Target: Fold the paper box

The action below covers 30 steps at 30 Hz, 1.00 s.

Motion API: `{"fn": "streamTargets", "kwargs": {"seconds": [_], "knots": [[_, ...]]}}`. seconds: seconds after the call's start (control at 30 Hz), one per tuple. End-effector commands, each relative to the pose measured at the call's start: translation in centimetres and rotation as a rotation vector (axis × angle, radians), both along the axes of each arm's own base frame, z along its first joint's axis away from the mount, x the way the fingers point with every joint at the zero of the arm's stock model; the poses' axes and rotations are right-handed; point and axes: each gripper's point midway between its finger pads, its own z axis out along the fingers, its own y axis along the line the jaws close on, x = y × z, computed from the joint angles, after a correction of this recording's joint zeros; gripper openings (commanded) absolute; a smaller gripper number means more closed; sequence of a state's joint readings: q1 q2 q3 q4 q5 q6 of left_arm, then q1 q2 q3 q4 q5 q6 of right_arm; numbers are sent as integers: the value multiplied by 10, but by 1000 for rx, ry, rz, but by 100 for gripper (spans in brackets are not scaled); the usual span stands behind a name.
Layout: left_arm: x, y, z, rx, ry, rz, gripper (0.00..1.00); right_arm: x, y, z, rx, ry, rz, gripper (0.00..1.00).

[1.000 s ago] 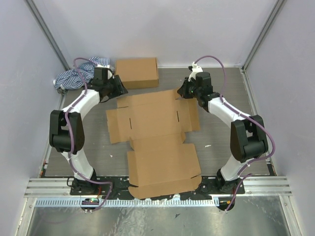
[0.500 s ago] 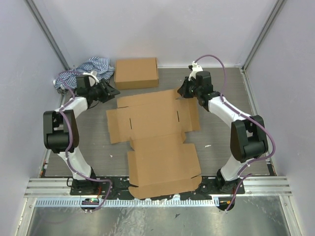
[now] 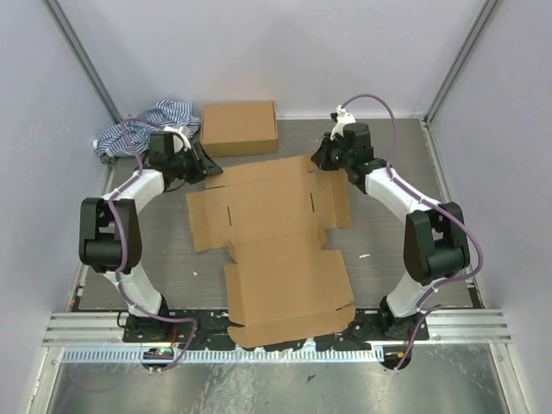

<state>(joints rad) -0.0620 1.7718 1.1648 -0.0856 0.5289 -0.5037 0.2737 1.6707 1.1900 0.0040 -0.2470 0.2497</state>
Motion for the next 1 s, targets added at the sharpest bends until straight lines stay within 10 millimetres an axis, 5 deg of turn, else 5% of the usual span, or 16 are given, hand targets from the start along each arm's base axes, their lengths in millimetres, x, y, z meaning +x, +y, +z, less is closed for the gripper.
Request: {"fn": "streamTargets", "kwargs": {"seconds": [0.0,0.3,0.53,0.97], "knots": [[-7,-2,16,62,-36,-16,56,12,1,36,25,-79,-17,2],[-21,-31,13,146,15,-77,52,18,-3,19,-15,-4,-50,2],[-6,-31,0,217,84,-17,41,21,-5,-3,-37,64,-68,2],[12,-49,-25,257,186,-45,39,31,4,-51,-65,224,-73,8]]}}
